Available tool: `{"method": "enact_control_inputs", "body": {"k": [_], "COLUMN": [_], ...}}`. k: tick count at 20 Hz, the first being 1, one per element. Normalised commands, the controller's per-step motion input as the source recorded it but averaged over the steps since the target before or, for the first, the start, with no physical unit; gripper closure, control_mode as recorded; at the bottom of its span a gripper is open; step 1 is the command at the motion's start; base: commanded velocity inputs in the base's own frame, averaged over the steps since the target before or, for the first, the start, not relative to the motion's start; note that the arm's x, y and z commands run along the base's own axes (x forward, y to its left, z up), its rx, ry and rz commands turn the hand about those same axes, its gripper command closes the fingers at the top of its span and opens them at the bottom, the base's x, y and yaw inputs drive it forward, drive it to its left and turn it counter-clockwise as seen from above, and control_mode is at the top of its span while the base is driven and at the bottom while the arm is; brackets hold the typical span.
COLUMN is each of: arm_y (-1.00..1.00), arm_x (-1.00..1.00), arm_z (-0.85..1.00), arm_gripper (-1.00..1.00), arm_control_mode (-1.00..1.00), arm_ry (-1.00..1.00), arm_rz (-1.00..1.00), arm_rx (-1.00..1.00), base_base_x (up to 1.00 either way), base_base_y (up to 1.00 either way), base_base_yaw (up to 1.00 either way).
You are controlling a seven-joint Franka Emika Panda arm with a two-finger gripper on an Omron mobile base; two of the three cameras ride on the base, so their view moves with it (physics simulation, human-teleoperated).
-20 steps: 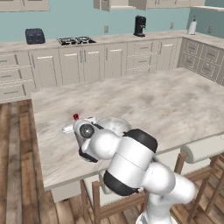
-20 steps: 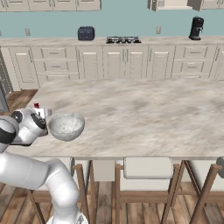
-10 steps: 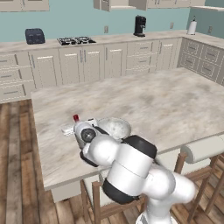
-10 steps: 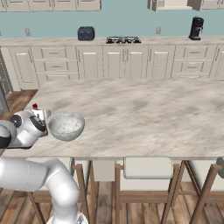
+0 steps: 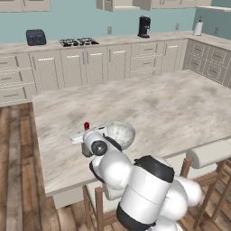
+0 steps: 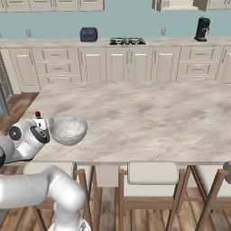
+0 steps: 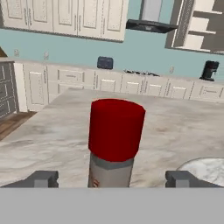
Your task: There is a bowl on the dining counter. Grab a lemon wedge from the fridge and place it in the bowl. Then get the liquor bottle and glass cup from the cabinet and place them next to the bowl.
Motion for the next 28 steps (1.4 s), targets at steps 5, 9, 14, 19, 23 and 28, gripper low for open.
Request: {"method": "enact_control_inputs", "body": {"k": [5,9,14,19,23,28], "arm_y": [0.0,0.0,-0.01,-0.15,-0.44,-0.75], "arm_x": [-0.41,-0.35,-0.57,-0.64,-0.65,-0.64], "arm_z": [0.61,1.0,1.0,1.0,1.0,0.96], "arm_gripper": [-1.0,-1.0,-1.0,-1.0,-1.0,-1.0], "arm_control_mode": [-1.0,-1.0,-1.0,-1.0,-1.0,-1.0], "arm_ry": [-0.03,-0.1,-0.09,-0.01,0.07,0.23], "arm_rz": [0.0,0.0,0.0,0.0,0.0,0.0], "arm_rx": [0.02,0.08,0.11,0.15,0.12,0.03], "base_base_x": [0.0,0.0,0.0,0.0,0.0,0.0], "base_base_y": [0.0,0.0,0.0,0.0,0.0,0.0], "base_base_yaw": [0.0,0.0,0.0,0.0,0.0,0.0]}}
